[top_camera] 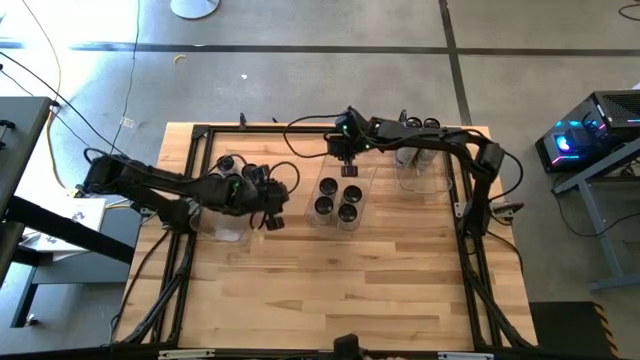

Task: Sort soda cans
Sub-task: Move the bottom transparent bin to the top center of the table

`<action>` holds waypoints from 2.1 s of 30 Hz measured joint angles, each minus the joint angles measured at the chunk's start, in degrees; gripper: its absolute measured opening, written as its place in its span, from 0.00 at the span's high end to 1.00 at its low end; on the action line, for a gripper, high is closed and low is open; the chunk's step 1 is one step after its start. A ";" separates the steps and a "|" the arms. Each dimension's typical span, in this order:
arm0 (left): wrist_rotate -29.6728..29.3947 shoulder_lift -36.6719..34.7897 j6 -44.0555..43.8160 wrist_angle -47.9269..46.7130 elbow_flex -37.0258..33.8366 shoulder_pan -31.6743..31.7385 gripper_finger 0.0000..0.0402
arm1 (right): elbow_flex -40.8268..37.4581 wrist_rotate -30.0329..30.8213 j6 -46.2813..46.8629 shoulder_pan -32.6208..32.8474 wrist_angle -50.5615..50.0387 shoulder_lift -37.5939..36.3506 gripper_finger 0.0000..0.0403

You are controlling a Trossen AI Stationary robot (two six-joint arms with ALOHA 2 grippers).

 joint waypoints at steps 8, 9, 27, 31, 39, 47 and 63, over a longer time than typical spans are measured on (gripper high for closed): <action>4.01 -0.04 0.79 0.87 -0.11 3.70 0.66 | -0.07 -2.44 -2.42 -0.78 2.87 2.67 0.92; 4.31 -0.04 0.77 0.87 -0.11 3.97 0.66 | -0.07 -2.57 -2.42 -0.80 2.91 2.99 0.92; 6.49 -0.04 -1.32 0.08 -0.15 3.85 0.66 | 1.96 -2.11 -1.86 -0.67 2.79 2.96 0.54; 6.49 -0.02 -1.86 -1.09 -0.20 3.82 0.66 | 5.65 0.61 -1.22 -0.67 -1.51 2.47 0.52; 6.41 -0.84 -4.79 6.64 -7.60 3.69 0.66 | 14.10 12.43 3.12 -0.34 -9.64 -2.86 0.52; 5.23 -1.50 -4.03 9.45 -8.77 1.82 0.66 | 16.00 19.55 15.97 7.85 -19.64 -17.71 0.62; 10.59 -2.96 4.35 27.48 -6.28 -2.58 0.66 | 10.55 34.39 60.95 53.67 -28.24 -18.63 0.99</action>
